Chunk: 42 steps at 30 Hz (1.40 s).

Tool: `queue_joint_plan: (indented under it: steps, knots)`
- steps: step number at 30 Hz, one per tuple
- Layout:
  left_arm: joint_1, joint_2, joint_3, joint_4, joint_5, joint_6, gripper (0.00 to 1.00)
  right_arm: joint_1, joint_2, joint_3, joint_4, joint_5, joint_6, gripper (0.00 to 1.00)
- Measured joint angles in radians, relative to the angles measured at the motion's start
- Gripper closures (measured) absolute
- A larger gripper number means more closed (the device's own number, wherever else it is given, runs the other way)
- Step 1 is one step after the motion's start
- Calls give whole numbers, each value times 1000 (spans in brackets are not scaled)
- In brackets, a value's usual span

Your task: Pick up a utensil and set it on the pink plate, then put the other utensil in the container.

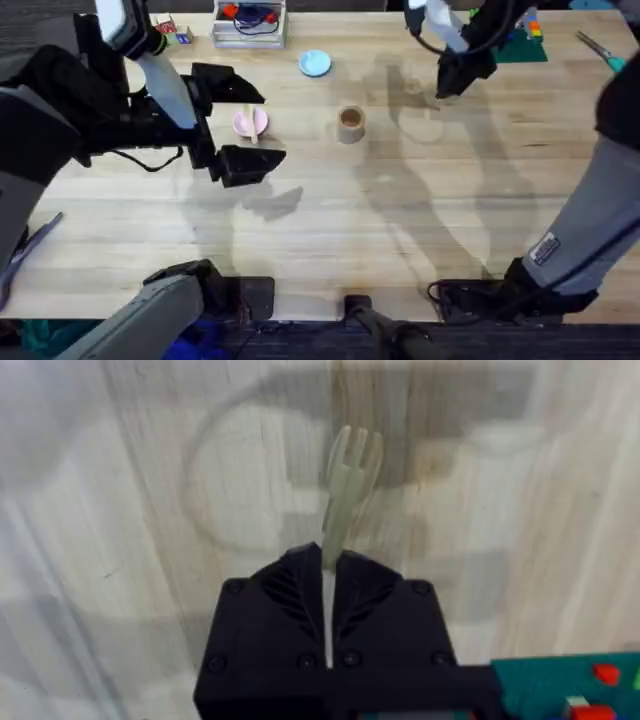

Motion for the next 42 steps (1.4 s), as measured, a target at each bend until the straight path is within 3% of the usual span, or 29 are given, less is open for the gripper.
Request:
queue_joint_plan:
  steps: [4,11,18,23,35,42]
  knots:
    - [0,0,0,0,0,0,8,11,-71,-38,-2,0,0,970]
    - [0,0,0,0,0,0,8,43,-176,-204,54,-11,1,970]
    - [0,0,0,0,0,0,8,45,-333,-351,152,-144,1,970]
    - [0,0,0,0,0,0,8,44,-390,-426,203,-311,4,970]
    - [0,0,0,0,0,0,8,-6,-390,-581,511,-842,4,970]
    - [0,0,0,0,0,0,8,-42,-390,-646,653,-1075,4,970]
